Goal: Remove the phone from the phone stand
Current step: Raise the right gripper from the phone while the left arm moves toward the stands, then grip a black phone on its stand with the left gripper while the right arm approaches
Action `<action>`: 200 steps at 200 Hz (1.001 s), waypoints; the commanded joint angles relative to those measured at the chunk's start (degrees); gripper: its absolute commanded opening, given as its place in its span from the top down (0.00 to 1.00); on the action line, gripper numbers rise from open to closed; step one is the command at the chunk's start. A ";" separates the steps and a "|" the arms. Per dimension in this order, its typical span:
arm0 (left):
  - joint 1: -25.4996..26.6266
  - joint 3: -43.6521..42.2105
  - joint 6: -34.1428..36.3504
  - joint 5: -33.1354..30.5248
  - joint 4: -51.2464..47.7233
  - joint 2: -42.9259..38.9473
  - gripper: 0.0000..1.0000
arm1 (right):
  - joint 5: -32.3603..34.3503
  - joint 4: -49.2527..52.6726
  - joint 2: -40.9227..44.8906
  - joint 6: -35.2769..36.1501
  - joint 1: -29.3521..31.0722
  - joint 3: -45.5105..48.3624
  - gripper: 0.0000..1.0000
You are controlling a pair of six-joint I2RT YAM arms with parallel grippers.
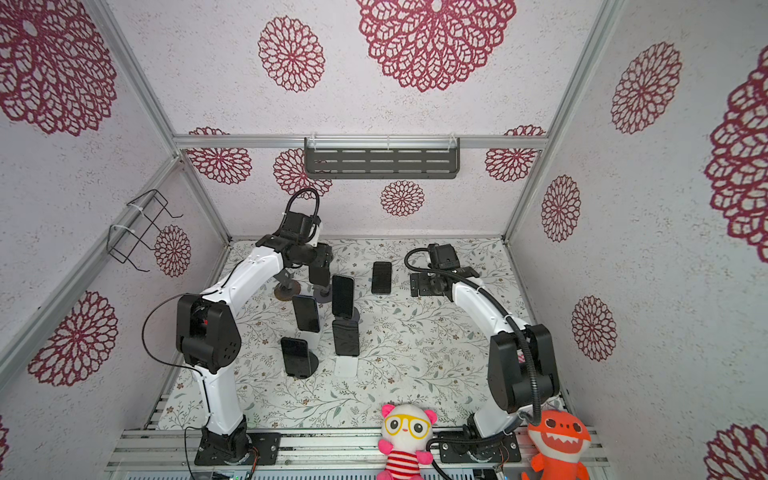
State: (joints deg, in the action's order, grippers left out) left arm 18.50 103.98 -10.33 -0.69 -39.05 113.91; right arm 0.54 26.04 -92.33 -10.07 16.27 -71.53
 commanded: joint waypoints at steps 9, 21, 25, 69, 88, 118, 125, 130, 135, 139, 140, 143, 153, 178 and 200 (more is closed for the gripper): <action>-0.01 4.70 -0.48 -0.99 -3.50 -4.15 0.43 | -1.61 0.83 3.62 1.27 -0.30 -0.98 0.03; 0.04 6.63 -0.79 -1.11 -5.33 -4.96 0.45 | -2.79 1.03 4.50 1.06 -0.28 -1.07 0.03; 0.04 7.50 -0.97 -1.19 -6.28 -5.20 0.46 | -3.23 0.96 4.88 1.02 -0.23 -1.01 0.03; 0.03 19.87 -3.10 -1.94 -19.76 -7.20 0.59 | -10.91 0.86 9.95 -1.36 -0.04 -1.85 0.04; 0.41 20.64 -5.49 -0.44 -23.31 -9.26 0.64 | -12.64 6.78 9.80 -1.34 1.56 -6.70 0.05; 0.50 12.58 -11.90 9.49 -20.37 -15.15 0.70 | -18.09 6.98 11.44 -1.54 6.40 -10.42 0.12; 0.54 10.54 -13.96 12.67 -18.96 -16.19 0.70 | -20.36 5.94 11.71 -2.10 7.38 -10.92 0.15; 0.57 9.17 -15.46 15.18 -17.97 -16.78 0.70 | -21.30 5.27 11.73 -2.59 8.23 -11.35 0.18; 0.81 7.73 -16.93 17.33 -16.94 -17.32 0.71 | -21.70 5.00 11.67 -3.02 9.00 -11.90 0.21; 1.02 6.64 -17.88 18.69 -16.21 -17.75 0.71 | -21.88 5.09 11.38 -3.32 9.60 -12.66 0.23; 1.10 6.43 -18.01 19.05 -16.09 -17.84 0.71 | -21.93 5.17 11.30 -3.35 9.76 -12.93 0.24; 1.24 5.75 -18.54 20.02 -15.70 -18.06 0.72 | -22.08 5.42 10.97 -3.58 10.16 -13.66 0.25; 1.95 3.89 -20.24 22.39 -15.03 -18.60 0.73 | -22.97 6.35 9.82 -3.83 11.48 -15.94 0.29; 2.72 -1.68 -24.31 26.43 -11.95 -19.95 0.75 | -26.45 4.23 7.50 -6.70 14.37 -18.86 0.35; 3.02 -6.35 -27.21 26.98 -7.22 -21.63 0.76 | -28.28 0.64 5.67 -9.61 16.62 -19.44 0.41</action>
State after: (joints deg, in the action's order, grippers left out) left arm 21.30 100.71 -31.55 21.61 -54.41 95.29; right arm -23.42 30.37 -84.75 -15.62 30.94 -89.43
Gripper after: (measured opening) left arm 0.759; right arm 0.614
